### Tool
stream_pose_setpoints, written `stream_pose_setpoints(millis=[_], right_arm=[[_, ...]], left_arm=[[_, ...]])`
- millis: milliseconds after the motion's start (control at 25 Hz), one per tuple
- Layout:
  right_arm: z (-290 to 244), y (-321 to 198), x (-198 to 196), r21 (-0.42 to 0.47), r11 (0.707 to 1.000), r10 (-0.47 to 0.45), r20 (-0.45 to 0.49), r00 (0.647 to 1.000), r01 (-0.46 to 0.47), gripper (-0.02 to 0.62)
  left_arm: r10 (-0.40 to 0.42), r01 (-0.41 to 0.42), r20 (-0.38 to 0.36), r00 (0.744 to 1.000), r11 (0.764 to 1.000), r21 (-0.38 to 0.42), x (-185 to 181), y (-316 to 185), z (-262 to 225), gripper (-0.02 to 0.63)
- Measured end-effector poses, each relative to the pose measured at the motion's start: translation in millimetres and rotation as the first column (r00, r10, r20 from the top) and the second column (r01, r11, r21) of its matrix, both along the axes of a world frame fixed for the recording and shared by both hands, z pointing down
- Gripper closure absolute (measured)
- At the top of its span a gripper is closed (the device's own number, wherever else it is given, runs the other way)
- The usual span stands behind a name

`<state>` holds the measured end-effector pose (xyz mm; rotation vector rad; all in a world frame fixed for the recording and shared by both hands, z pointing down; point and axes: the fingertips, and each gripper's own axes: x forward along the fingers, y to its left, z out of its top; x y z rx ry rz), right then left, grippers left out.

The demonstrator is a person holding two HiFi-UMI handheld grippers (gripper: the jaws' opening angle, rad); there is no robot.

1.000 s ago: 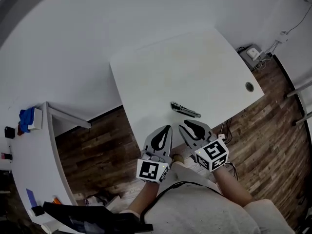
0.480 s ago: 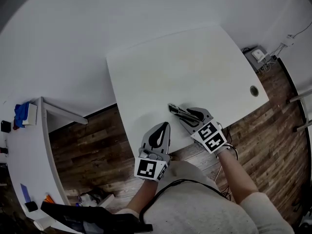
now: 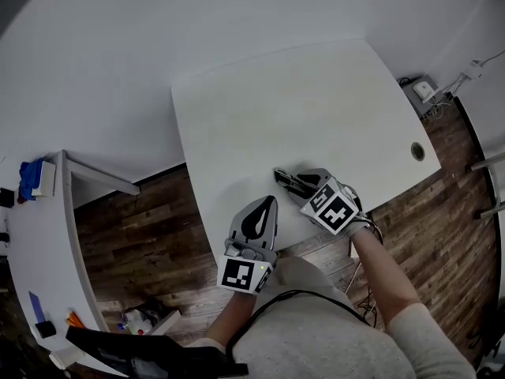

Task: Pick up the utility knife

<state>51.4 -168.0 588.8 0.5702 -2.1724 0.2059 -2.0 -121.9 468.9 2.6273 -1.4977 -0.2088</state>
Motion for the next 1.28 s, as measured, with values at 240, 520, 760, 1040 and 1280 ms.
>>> stream_pose_setpoints(millis=[240, 520, 760, 1040, 1280], right_arm=[[8.2, -1.4, -2.1, -0.051, 0.999, -0.017, -0.011, 1.0, 0.016, 0.431], [9.6, 2.5, -4.4, -0.136, 0.991, 0.0, -0.011, 1.0, -0.002, 0.443], [10.0, 1.8, 0.7, -0.104, 0.994, 0.024, 0.015, 1.0, -0.022, 0.454], [0.3, 0.3, 3.1, -0.051, 0.996, 0.081, 0.053, 0.995, -0.079, 0.456], [-38.5, -5.8, 3.3, -0.027, 0.99, 0.143, 0.157, 0.977, -0.141, 0.456]], left_arm=[[-0.015, 0.015, -0.017, 1.0, 1.0, -0.001, -6.0, -5.4, -0.3, 0.6], [-0.03, 0.03, -0.032, 0.999, 0.999, -0.012, -11.3, -10.5, 4.8, 0.6], [-0.035, 0.034, -0.035, 0.999, 0.999, -0.019, -12.8, -10.8, 8.9, 0.6], [-0.034, 0.034, -0.029, 0.999, 0.999, -0.016, -17.9, -8.3, 5.4, 0.6], [-0.029, 0.028, -0.025, 0.999, 1.0, -0.011, -18.6, -4.9, -5.3, 0.6]])
